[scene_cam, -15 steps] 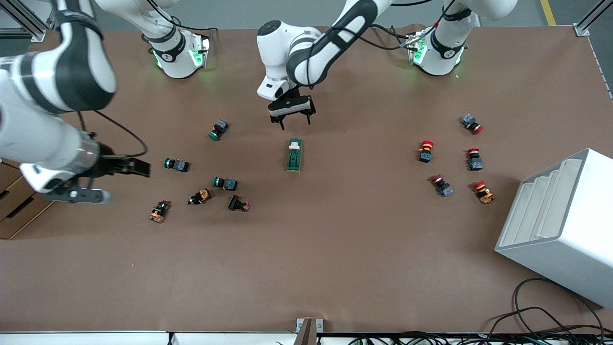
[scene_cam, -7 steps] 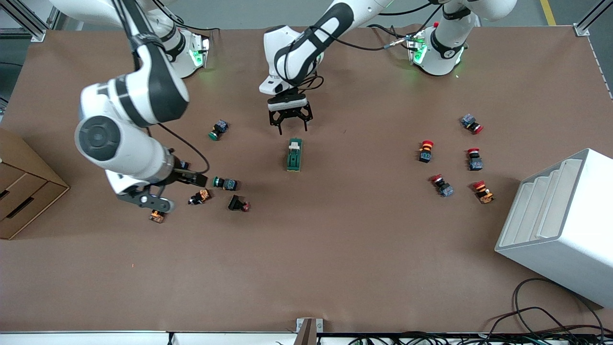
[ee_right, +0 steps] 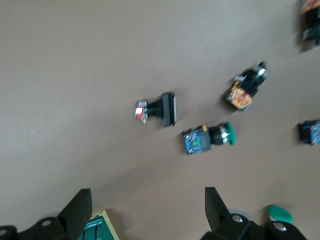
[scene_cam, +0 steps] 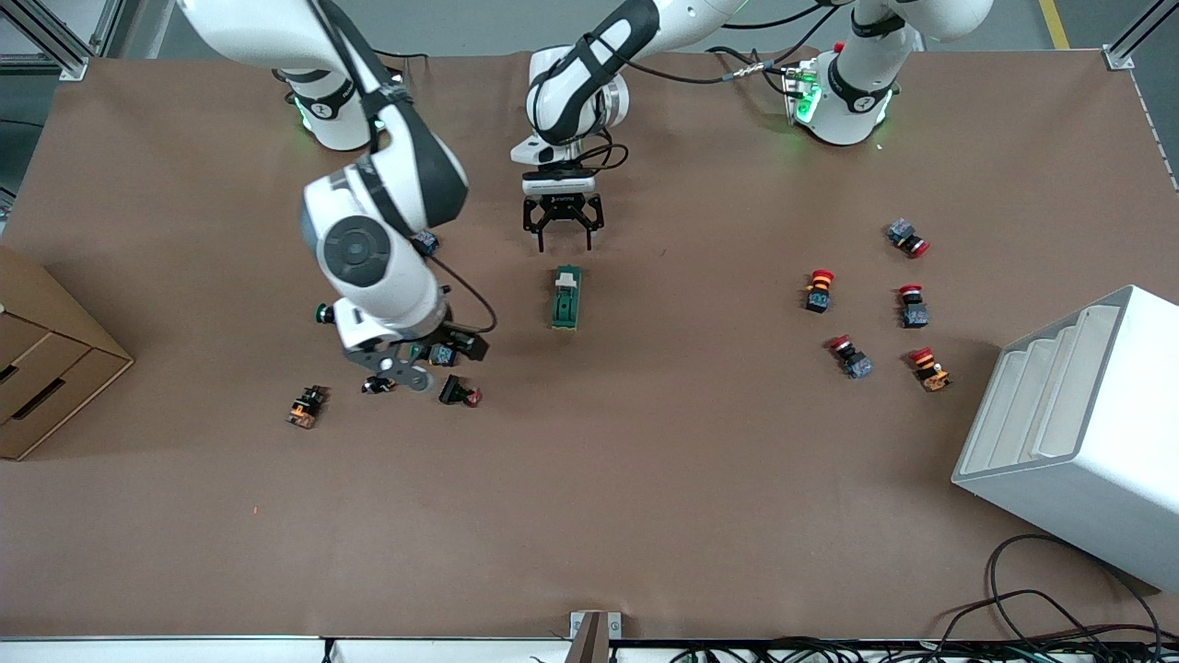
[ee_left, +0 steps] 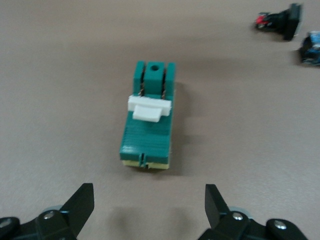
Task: Close load switch with both arms
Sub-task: 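Lower the right gripper onto the white switch handle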
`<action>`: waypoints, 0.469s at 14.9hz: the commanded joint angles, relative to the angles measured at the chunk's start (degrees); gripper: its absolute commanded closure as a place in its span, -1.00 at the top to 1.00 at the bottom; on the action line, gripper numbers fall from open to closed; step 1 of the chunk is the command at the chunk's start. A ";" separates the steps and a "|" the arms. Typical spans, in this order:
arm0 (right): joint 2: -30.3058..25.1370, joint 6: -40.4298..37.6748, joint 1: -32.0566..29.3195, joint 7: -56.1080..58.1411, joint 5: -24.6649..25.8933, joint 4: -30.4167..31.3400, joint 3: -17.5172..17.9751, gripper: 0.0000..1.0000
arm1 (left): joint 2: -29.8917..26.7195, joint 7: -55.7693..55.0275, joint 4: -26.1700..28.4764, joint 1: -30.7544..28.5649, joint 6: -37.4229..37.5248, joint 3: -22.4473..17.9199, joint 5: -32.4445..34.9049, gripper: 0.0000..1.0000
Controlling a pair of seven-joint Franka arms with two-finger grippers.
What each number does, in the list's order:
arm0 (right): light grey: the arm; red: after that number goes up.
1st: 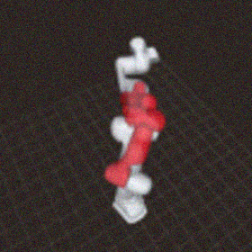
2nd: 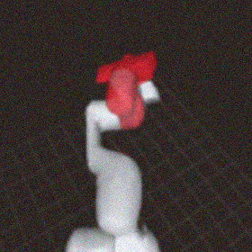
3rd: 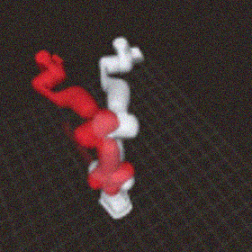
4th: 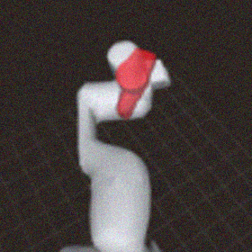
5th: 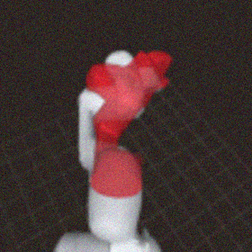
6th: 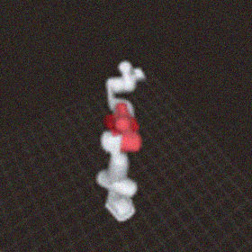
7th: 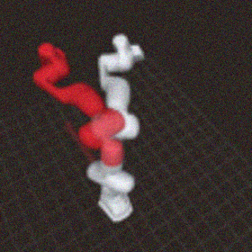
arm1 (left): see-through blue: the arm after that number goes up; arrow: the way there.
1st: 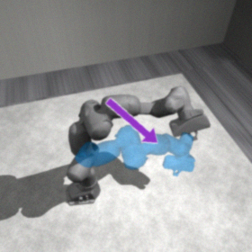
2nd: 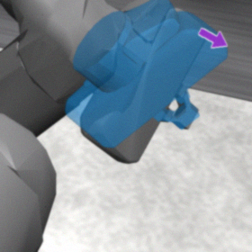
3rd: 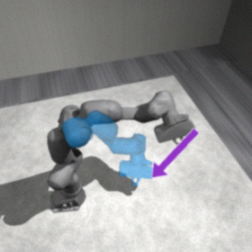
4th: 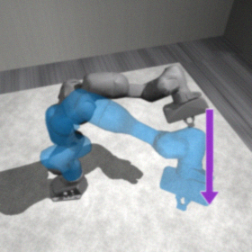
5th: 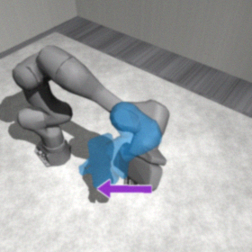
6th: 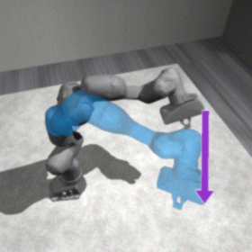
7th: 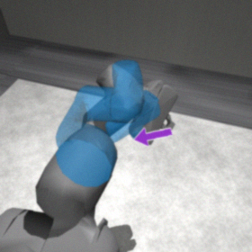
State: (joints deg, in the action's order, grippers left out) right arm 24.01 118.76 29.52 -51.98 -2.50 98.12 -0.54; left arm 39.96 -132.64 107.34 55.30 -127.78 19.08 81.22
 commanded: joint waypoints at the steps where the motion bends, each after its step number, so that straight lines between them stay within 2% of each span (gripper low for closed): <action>1: 0.69 1.99 1.94 -1.11 -3.02 1.46 -0.34 1.00 | -0.41 -4.10 2.52 0.51 1.12 -0.36 6.74 0.96; 5: 0.51 7.36 5.37 -6.90 -4.35 5.32 -0.34 1.00 | 0.47 -5.52 3.14 0.60 6.21 -0.36 11.32 0.96; 7: 0.51 10.07 7.82 -9.45 -4.35 7.34 -0.34 1.00 | 0.47 -7.27 3.05 0.68 6.49 -0.36 13.07 0.96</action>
State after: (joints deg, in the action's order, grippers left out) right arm 25.79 125.74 34.86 -58.39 -5.99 102.02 -0.50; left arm 40.74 -137.88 110.31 55.37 -122.38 19.04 91.81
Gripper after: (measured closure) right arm 0.000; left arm 0.018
